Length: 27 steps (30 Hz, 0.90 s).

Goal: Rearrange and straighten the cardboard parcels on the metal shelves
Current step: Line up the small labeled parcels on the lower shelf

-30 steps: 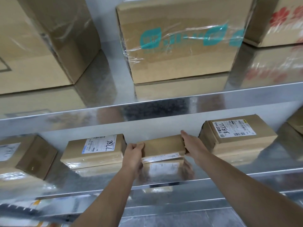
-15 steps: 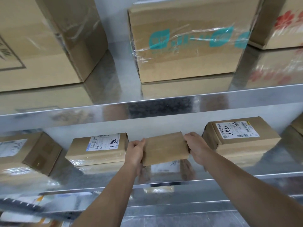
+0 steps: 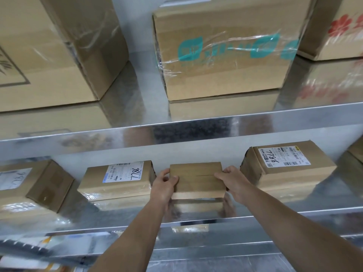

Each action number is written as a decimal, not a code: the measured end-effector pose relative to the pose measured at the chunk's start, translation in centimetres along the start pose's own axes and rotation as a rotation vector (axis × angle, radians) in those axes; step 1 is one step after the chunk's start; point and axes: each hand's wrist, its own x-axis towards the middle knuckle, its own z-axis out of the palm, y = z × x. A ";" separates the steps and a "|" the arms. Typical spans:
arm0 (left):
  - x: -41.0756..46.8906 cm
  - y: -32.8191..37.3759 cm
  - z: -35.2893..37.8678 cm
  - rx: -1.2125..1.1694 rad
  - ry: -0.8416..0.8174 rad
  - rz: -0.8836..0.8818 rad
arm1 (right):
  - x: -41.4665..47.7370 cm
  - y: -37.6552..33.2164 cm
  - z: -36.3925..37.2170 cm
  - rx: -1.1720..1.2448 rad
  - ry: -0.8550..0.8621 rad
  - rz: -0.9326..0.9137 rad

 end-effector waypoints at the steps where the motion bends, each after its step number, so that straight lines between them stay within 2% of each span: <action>1: 0.1 -0.1 0.0 0.023 -0.003 0.003 | 0.1 0.2 0.1 0.003 0.003 0.003; 11: 1.1 -1.3 0.6 0.310 0.029 -0.019 | 0.2 1.0 0.9 -0.174 0.056 -0.039; 23: 2.2 -1.2 1.2 0.448 0.121 -0.042 | 0.1 -0.4 1.3 -0.352 0.104 -0.019; 27: 2.0 -1.0 1.3 0.428 0.128 -0.056 | 0.3 -0.4 1.3 -0.412 0.118 -0.037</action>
